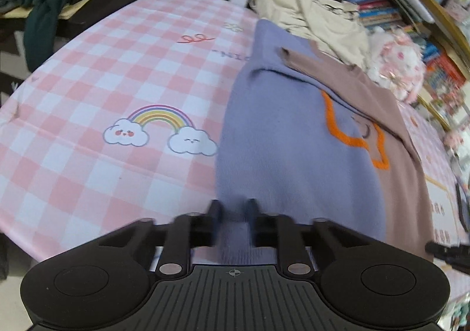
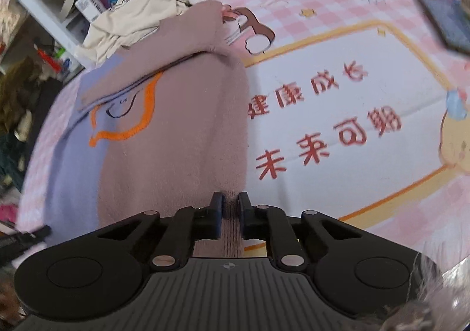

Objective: Fold clothes
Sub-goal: 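Grasp the sweater hem with the right gripper while the left gripper grasps the lavender hem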

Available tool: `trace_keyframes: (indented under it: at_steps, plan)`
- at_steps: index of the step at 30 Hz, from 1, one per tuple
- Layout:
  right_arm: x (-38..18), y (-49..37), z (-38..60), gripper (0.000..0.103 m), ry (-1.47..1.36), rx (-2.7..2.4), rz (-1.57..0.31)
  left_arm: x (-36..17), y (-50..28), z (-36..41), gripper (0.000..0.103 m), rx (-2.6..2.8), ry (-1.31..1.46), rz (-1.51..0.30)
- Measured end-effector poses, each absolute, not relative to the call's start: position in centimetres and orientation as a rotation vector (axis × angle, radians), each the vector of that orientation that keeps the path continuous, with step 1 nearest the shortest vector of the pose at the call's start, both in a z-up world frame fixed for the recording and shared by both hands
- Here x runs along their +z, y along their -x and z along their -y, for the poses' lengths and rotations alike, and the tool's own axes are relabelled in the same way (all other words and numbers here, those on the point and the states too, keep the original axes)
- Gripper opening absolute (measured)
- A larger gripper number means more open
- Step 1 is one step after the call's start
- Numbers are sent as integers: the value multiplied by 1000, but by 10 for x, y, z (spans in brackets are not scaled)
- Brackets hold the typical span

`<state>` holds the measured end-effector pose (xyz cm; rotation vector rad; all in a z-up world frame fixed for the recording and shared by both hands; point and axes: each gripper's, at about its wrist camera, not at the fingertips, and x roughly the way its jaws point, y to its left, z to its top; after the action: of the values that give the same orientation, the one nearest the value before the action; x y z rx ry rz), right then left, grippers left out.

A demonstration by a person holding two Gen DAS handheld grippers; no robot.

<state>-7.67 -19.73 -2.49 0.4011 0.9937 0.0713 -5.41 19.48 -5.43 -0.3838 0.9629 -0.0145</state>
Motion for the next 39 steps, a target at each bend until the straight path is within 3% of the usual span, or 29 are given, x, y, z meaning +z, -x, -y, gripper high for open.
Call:
trace_keyframes:
  at_steps: [2,9,12,14,15,17,24,31,34,36,39]
  plan:
    - [-19,78,194,10,-374,67,-969,-51,54,-192,4,-30,383,-948]
    - [-5,77,193,10,-481,236,-909,-27,63,-176,7,-168,328,-812]
    - [-15,71,199,18,-551,238,-950,-38,58,-181,19,-169,351,-872]
    - [-25,69,205,31,-611,235,-984,-45,55,-184,39,-169,366,-912]
    - [-29,69,207,35,-638,234,-992,-49,56,-188,43,-164,394,-921]
    - [-37,71,211,35,-695,235,-1017,-55,59,-199,54,-175,482,-932]
    - [-55,72,229,36,-898,242,-1043,-73,61,-222,54,-171,725,-937]
    - [-67,61,236,35,-1053,230,-999,-74,50,-222,53,-197,722,-950]
    - [-68,62,237,30,-1033,238,-1013,-72,49,-220,53,-213,687,-958]
    - [-67,63,237,21,-1007,239,-1030,-72,50,-220,51,-219,672,-962]
    - [-64,66,237,10,-914,237,-1048,-69,48,-218,40,-228,615,-978]
